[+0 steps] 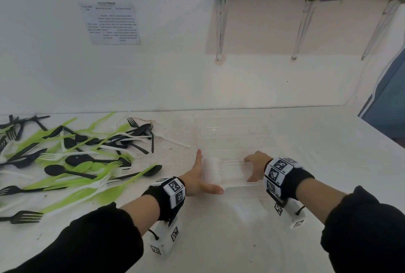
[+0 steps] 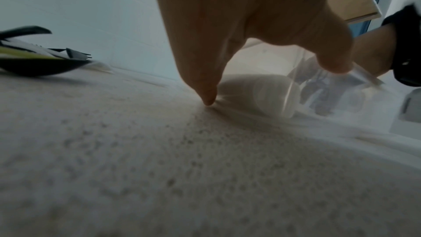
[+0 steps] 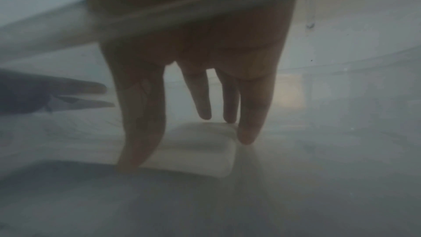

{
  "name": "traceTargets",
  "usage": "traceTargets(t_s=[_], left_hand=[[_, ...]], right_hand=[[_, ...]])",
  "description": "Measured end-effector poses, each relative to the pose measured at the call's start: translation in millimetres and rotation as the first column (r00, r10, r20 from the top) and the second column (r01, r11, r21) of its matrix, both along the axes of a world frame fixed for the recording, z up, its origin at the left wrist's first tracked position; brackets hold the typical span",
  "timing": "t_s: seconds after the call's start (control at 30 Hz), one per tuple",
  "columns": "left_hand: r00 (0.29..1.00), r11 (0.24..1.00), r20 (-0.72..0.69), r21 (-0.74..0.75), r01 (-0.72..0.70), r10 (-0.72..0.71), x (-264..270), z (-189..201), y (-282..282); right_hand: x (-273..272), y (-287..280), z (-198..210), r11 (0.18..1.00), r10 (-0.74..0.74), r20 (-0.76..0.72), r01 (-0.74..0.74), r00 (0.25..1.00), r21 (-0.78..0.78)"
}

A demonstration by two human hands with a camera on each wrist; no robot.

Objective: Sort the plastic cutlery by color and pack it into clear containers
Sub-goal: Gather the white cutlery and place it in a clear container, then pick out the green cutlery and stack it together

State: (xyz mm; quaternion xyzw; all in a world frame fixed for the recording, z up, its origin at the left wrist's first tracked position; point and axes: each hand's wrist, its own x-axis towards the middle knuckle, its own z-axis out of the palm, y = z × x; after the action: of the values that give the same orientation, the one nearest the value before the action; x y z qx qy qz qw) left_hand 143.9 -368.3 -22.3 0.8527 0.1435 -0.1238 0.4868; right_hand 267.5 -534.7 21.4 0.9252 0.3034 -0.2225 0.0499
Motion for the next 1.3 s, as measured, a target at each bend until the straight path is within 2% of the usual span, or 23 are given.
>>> traceTargets(t_s=[0.83,0.97,1.1,1.3], left_hand=[[1.0,0.999,-0.017,-0.028,-0.016,0.016,-5.4,8.0,-7.3],[0.999,0.999,-0.025,-0.04,-0.034,0.033,-10.4,17.7,-10.8],[0.998,0.996,-0.03,-0.066,-0.054,0.052,-13.3,30.6,-10.8],[1.0,0.998,-0.018,0.059,-0.007,0.008,-20.3,30.6,12.6]], right_hand=[[3.9,2.1,-15.3,0.994,0.077,0.024,-0.079,0.997,0.074],[2.7,3.8,-10.2,0.989,0.068,0.009,-0.069,0.998,0.134],[-5.4,16.9,0.7,0.968,0.073,0.06,-0.085,0.996,0.237],[-29.1,55.2,16.1,0.878,0.05,0.106,-0.095,0.993,0.469]])
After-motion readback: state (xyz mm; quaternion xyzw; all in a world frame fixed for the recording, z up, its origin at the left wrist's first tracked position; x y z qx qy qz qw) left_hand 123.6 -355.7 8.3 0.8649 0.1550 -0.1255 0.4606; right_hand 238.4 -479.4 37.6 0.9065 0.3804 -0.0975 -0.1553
